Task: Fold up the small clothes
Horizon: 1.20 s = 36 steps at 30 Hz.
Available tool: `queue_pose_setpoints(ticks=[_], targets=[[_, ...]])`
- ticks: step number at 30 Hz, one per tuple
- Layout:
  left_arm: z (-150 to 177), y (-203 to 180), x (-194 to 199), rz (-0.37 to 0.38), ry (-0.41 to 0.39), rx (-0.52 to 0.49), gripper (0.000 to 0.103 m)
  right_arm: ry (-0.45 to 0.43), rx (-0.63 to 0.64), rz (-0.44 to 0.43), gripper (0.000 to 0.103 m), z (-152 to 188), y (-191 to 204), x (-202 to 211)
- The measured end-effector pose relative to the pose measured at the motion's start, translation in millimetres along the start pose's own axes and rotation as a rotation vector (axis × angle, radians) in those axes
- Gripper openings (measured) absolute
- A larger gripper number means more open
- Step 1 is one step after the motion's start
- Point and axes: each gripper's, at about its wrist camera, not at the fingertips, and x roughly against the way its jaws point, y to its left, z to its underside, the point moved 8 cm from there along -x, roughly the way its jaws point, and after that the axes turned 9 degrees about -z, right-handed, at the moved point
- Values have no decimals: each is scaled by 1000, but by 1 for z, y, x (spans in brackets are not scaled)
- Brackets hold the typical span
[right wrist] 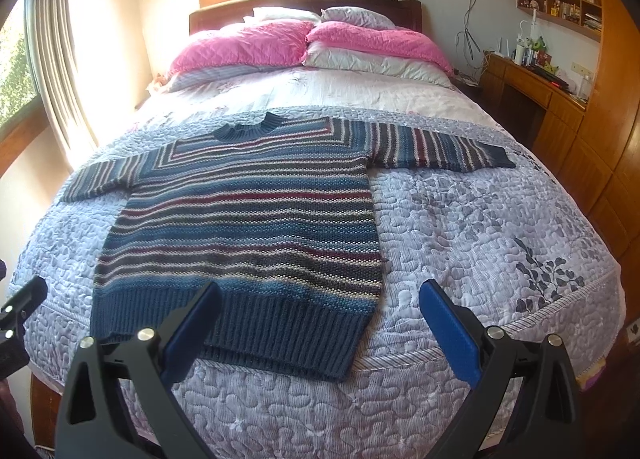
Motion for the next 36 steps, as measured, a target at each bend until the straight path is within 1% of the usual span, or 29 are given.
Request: queue_pose_setpoints(ticks=[5, 7, 9, 10, 12, 14, 17, 18, 19, 20, 22, 23, 26, 28, 29, 30, 31, 33, 36], targets=[[-1, -2, -14, 3, 20, 29, 100, -22, -68, -123, 99, -4, -10, -9], [-2, -5, -24, -5, 15, 41, 100, -49, -121, -123, 99, -7, -24, -14], [-5, -10, -36, -12, -6, 41, 100, -43, -169, -118, 99, -9, -41, -24], [-6, -13, -43, -26, -11, 36, 100, -20, -174, -108, 99, -10, -49, -31], [-11, -20, -59, -55, 1, 23, 100, 23, -145, -77, 99, -16, -66, -45], [-17, -32, -76, -34, 33, 14, 100, 47, -93, -22, 99, -27, -85, -55], [-33, -58, -104, 31, 124, 3, 100, 71, -37, 96, 99, -52, -124, -70], [-40, -69, -115, 50, 163, -8, 100, 73, -38, 113, 99, -62, -140, -76], [-48, -81, -123, 70, 175, -9, 100, 74, -49, 112, 99, -73, -156, -82], [-60, -91, -130, 80, 164, -5, 100, 77, -64, 104, 99, -82, -172, -89], [-84, -112, -142, 63, 131, -4, 100, 100, -89, 65, 99, -103, -201, -107], [-97, -124, -148, 68, 122, -4, 100, 112, -93, 48, 99, -112, -215, -116], [-134, -164, -165, 120, 127, 15, 100, 146, -113, 57, 99, -142, -260, -143], [-159, -192, -173, 144, 111, 25, 100, 163, -132, 61, 99, -160, -294, -160], [-170, -206, -177, 145, 101, 18, 100, 170, -133, 86, 99, -169, -313, -168], [-180, -219, -183, 142, 96, 9, 100, 177, -137, 112, 99, -176, -332, -176], [-190, -233, -189, 148, 93, 4, 100, 192, -149, 117, 99, -182, -351, -185], [-206, -258, -201, 158, 93, 0, 100, 226, -187, 98, 99, -190, -385, -203], [-220, -292, -222, 163, 106, -10, 100, 277, -236, 97, 99, -193, -435, -227]])
